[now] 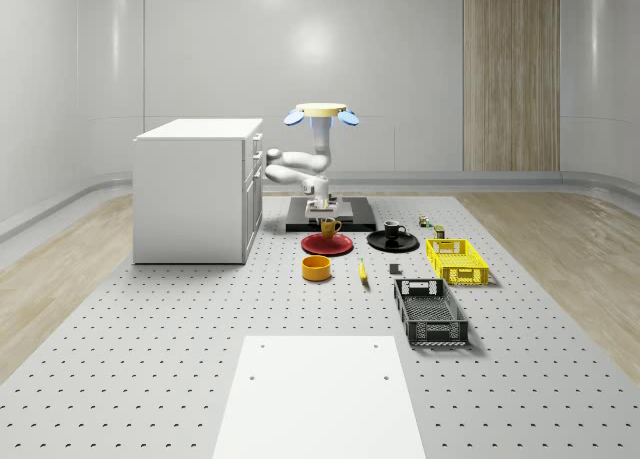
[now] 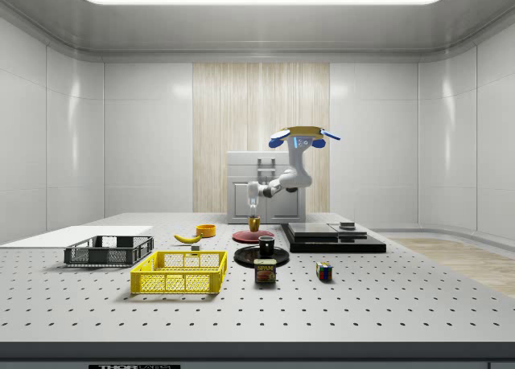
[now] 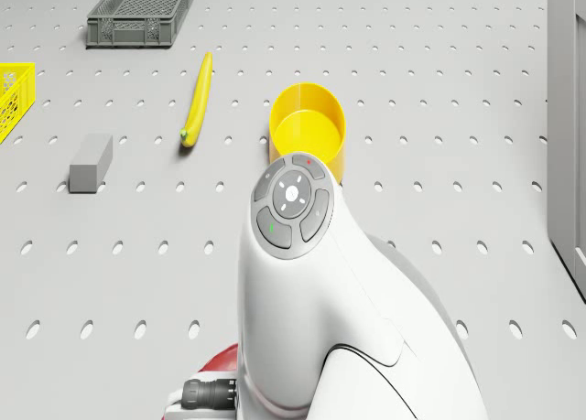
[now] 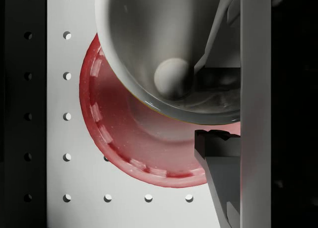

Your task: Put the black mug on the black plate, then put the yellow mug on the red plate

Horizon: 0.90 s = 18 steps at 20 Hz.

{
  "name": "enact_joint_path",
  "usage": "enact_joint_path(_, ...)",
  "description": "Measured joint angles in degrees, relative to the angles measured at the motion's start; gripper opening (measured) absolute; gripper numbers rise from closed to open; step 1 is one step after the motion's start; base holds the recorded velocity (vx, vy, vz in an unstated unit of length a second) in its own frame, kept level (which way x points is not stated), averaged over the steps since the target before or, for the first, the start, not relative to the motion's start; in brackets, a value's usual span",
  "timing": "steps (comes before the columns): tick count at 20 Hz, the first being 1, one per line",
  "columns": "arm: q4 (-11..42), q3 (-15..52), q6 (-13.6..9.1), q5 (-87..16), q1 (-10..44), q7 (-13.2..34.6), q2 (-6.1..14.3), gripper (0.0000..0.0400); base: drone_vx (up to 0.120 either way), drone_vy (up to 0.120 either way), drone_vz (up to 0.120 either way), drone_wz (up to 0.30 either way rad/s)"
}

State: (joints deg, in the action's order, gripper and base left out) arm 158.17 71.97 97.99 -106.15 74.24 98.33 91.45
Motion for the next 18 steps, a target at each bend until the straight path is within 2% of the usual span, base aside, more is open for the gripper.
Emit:
enact_joint_path(2,-0.5,-1.5,0.5,-1.4,0.3,0.0,-0.2,0.011,0.0,0.0,0.0,0.0)
enact_joint_path(3,-0.7,-2.2,0.7,-2.1,0.5,0.1,-0.3,0.0133,0.0,0.0,0.0,0.0)
enact_joint_path(4,-1.0,-2.8,0.9,-2.6,0.6,0.1,-0.4,0.0192,0.0,0.0,0.0,0.0)
enact_joint_path(6,-1.2,-3.5,1.0,-3.4,0.8,0.1,-0.6,0.0274,0.0,0.0,0.0,0.0)
enact_joint_path(9,-1.0,-2.9,0.6,-2.9,0.5,0.0,-0.8,0.034,0.0,0.0,0.0,0.0)
enact_joint_path(13,-0.1,-0.6,-0.6,-0.9,-0.2,-0.2,-0.9,0.0378,0.0,0.0,0.0,0.0)
enact_joint_path(18,0.5,1.4,-1.6,0.9,-0.7,-0.3,-1.1,0.0393,0.0,0.0,0.0,0.0)
